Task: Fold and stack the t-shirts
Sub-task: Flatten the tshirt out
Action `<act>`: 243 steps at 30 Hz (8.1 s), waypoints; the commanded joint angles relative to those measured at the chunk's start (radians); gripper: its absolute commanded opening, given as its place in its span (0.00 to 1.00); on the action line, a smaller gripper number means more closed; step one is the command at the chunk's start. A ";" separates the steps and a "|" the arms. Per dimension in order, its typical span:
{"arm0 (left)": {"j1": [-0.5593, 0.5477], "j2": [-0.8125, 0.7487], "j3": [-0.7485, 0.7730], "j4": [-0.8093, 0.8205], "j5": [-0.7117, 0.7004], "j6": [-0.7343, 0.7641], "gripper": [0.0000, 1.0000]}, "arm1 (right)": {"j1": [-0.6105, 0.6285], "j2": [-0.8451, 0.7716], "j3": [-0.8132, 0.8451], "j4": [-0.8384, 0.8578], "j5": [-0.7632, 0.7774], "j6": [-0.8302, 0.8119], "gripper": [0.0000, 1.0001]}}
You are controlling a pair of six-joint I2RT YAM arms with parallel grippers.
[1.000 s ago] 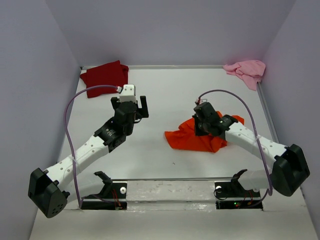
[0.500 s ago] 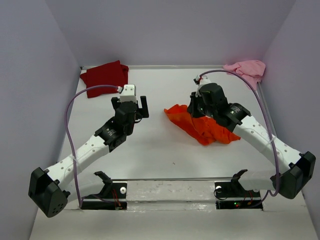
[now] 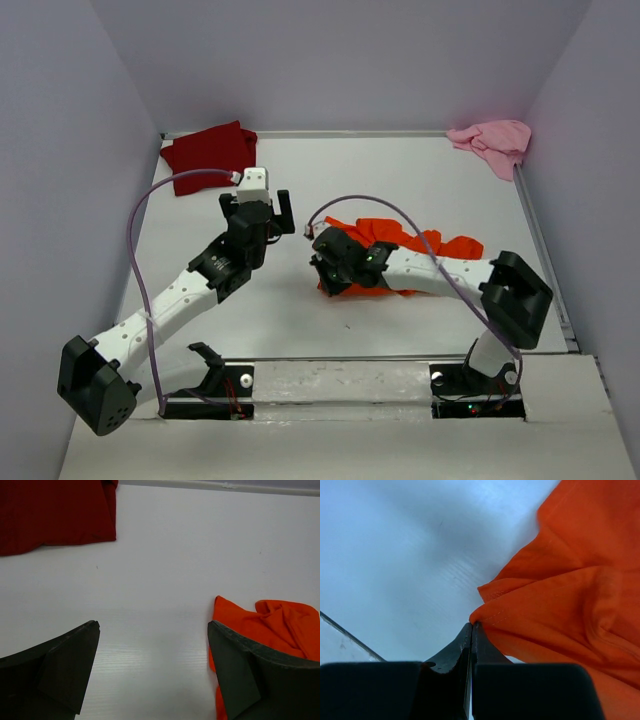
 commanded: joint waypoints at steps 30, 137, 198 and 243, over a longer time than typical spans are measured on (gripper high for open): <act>-0.018 0.041 0.058 -0.085 0.123 -0.138 0.99 | 0.205 0.099 0.095 -0.081 0.382 0.071 0.70; -0.188 0.002 -0.359 -0.017 0.379 -0.596 0.96 | -0.087 -0.105 -0.011 -0.163 0.655 0.063 0.69; -0.252 -0.072 0.014 -0.369 0.057 -0.374 0.00 | -0.087 -0.307 -0.106 0.004 0.025 -0.145 0.67; -0.252 -0.129 -0.058 -0.379 0.072 -0.383 0.00 | -0.002 -0.148 -0.137 -0.005 0.175 -0.084 0.13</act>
